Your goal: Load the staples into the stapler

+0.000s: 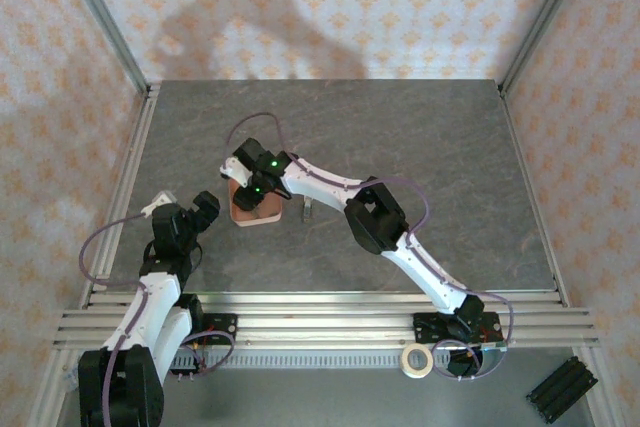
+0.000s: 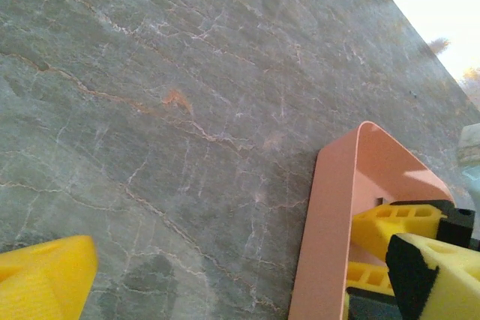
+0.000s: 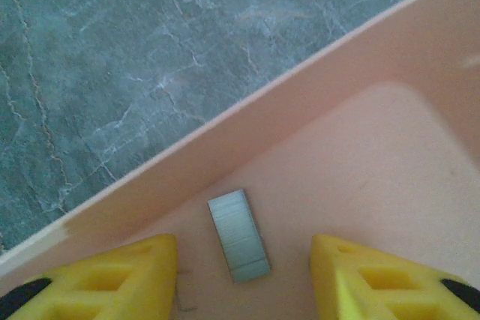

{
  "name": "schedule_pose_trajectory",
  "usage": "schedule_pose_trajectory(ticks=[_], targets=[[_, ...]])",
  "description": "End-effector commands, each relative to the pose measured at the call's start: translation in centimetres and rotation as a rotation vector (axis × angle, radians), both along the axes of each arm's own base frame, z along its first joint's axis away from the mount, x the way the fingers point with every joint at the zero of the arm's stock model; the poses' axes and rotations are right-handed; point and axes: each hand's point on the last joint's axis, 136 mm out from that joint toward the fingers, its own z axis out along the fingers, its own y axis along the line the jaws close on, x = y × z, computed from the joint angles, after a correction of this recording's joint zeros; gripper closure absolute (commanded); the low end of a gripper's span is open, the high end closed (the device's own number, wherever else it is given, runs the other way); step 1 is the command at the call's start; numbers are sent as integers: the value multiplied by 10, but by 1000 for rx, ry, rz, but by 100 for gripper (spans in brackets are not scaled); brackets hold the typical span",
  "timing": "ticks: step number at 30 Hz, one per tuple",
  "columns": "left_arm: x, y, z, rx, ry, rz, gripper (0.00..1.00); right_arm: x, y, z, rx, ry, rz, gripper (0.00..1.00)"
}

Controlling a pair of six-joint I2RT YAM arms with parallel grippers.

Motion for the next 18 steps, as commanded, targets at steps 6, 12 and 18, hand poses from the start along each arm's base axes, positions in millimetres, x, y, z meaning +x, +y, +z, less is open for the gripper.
schedule_pose_trajectory(ticks=[6,12,18], targets=[[10,6,17,17,-37,16,0,0,7,-6,1,-11,52,62],[11,6,17,10,-38,16,0,-8,0,-14,-50,14,93,67],[12,6,18,11,-39,15,0,-12,-7,-14,-86,43,90,75]])
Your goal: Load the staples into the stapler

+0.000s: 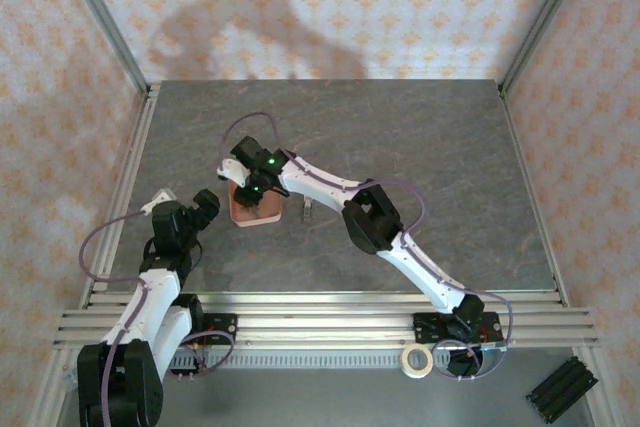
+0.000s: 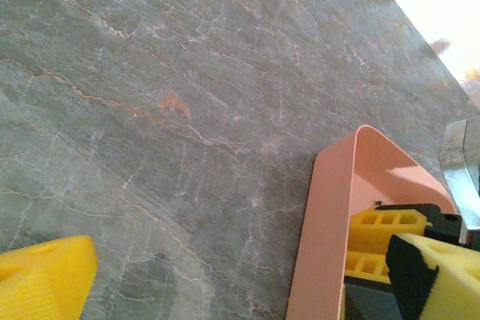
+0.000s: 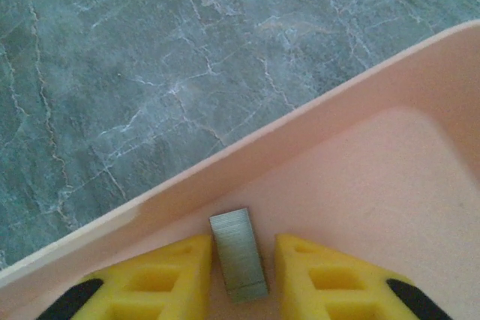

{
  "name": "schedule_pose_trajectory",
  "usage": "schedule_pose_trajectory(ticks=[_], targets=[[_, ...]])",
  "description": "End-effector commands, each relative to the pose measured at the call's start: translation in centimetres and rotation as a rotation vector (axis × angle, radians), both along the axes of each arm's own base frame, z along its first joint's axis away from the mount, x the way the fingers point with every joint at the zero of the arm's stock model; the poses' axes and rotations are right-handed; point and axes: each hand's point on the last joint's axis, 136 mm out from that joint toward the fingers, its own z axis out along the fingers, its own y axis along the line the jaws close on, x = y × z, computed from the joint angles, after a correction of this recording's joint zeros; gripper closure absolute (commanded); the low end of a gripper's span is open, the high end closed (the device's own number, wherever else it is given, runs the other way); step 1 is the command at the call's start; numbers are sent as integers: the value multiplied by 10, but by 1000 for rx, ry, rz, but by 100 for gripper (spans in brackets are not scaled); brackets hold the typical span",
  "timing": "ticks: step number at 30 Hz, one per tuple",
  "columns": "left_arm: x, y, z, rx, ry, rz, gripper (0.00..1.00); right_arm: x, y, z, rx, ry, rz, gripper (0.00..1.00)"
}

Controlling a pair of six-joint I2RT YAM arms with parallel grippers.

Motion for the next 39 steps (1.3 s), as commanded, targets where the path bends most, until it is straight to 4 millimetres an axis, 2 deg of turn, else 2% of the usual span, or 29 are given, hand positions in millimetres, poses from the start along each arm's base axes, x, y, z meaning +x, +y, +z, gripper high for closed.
schedule_pose_trajectory(ticks=[1,8,12,20,25,30,34,35,39], targets=[[7,5,15,13,-40,15,0,-12,-9,-7,-53,46,14,76],[9,4,20,20,-42,5,0,-10,-3,38,34,27,-22,80],[8,4,23,23,-53,-1,0,-15,-5,63,85,32,-34,81],[8,-2,36,17,-97,-26,1,-24,-26,99,142,23,-111,82],[12,-15,44,16,-123,-71,1,-31,-60,111,161,15,-233,82],[17,-39,50,46,-148,-141,1,-51,-106,108,172,49,-396,82],[28,-70,56,57,-183,-246,2,-72,-150,94,175,90,-563,82],[30,-79,56,67,-183,-276,2,-78,-162,84,158,101,-602,82],[35,-109,55,127,-166,-384,2,-99,-201,65,121,117,-749,82]])
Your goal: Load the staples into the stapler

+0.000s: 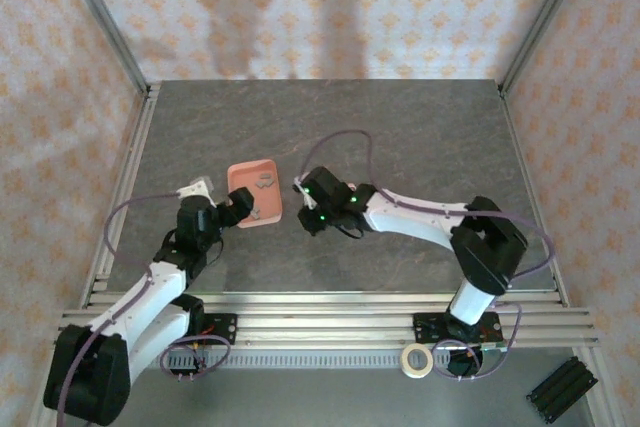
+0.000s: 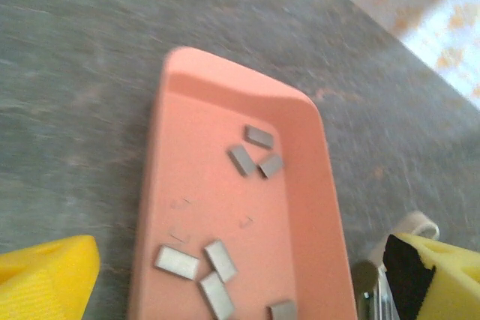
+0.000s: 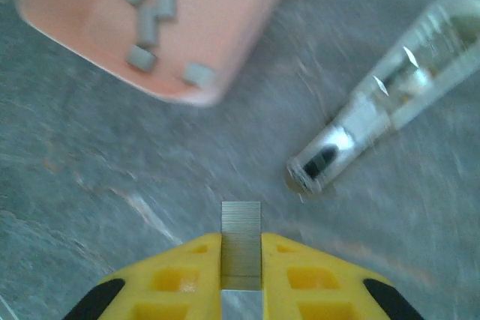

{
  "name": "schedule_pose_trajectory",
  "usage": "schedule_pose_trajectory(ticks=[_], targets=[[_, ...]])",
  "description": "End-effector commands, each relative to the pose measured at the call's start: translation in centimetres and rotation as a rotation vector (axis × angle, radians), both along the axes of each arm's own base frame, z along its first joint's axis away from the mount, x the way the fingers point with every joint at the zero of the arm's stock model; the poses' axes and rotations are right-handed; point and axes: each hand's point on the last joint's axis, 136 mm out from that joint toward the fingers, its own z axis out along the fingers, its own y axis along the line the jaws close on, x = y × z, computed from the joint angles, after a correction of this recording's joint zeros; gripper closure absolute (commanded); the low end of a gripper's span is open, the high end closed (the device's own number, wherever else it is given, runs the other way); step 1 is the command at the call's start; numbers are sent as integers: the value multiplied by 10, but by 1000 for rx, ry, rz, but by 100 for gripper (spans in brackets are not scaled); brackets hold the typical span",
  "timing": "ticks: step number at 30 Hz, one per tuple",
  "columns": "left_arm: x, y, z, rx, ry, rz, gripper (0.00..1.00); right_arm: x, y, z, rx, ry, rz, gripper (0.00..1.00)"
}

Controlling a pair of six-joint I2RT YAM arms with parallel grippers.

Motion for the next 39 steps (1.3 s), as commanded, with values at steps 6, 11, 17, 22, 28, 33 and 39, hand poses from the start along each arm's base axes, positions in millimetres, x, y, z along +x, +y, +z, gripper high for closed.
schedule_pose_trajectory(ticks=[6,11,17,22,28,33,39], targets=[[23,-42,19,91,-80,-133,2,-20,-56,-17,-3,21,-335,83],[27,-55,10,95,-58,-159,2,-34,-76,-29,-29,63,-402,83],[32,-59,8,104,-52,-158,2,-42,-90,-46,-113,104,-434,83],[32,-56,7,122,-48,-148,2,-49,-91,-59,-127,142,-443,83],[32,-54,6,135,-41,-139,2,-52,-96,-69,-185,165,-451,83],[33,-53,5,140,-41,-135,2,-53,-98,-76,-240,178,-448,83],[33,-52,5,146,-41,-134,1,-54,-94,-77,-281,191,-425,77]])
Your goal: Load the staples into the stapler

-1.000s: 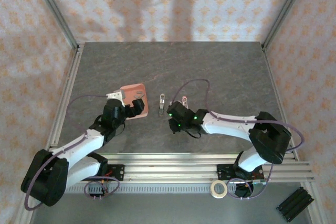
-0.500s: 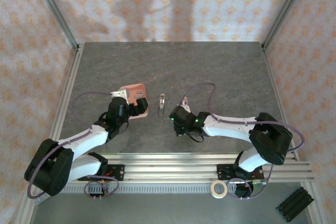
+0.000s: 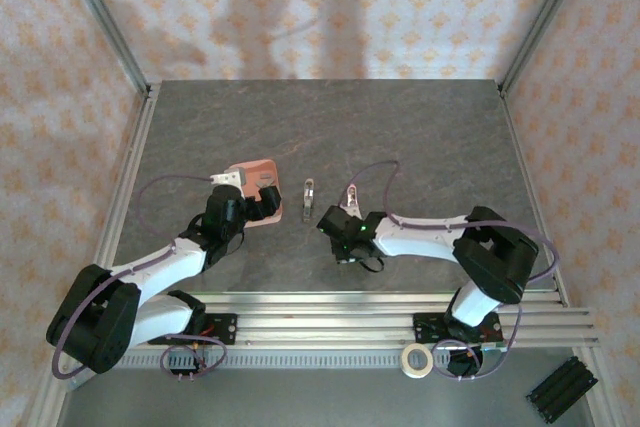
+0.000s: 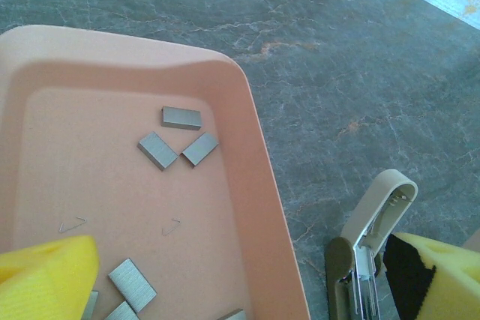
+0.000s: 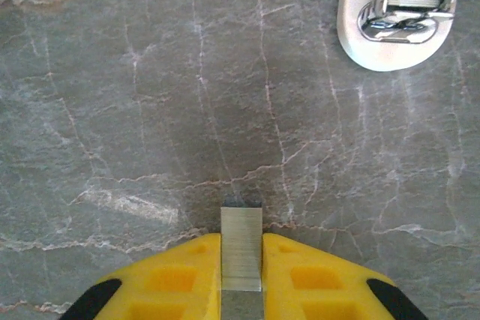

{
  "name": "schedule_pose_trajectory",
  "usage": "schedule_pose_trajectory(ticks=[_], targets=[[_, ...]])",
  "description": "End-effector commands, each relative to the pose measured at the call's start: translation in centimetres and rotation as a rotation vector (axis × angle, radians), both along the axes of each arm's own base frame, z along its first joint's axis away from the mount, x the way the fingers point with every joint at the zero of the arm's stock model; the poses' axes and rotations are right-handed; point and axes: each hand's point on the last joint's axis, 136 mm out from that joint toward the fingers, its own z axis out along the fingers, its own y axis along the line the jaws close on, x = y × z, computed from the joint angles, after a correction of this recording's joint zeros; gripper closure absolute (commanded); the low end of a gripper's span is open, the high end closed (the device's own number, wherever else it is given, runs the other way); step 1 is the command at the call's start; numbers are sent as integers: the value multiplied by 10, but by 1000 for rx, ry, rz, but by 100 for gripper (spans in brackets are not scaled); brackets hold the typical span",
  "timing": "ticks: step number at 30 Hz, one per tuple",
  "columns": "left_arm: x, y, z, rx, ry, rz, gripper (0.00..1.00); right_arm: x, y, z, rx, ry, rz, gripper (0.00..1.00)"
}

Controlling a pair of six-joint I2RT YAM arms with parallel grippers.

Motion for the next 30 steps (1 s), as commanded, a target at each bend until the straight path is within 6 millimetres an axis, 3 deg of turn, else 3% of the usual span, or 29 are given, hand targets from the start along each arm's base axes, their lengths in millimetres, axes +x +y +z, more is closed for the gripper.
schedule_pose_trajectory(ticks=[1,4,9,11,18,30], targets=[[8,1,13,26,-45,13,1,-3,-4,0,-60,13,9,74],[9,1,13,27,-47,14,1,-2,-3,15,-61,9,13,66],[8,1,16,35,-45,12,1,5,-5,59,-61,-7,-18,63],[7,3,17,42,-50,16,1,5,-9,65,-59,45,-42,62],[6,5,19,54,-53,16,1,1,-10,47,-66,215,-73,64],[4,6,17,58,-54,18,1,3,-4,26,-116,287,-49,68]])
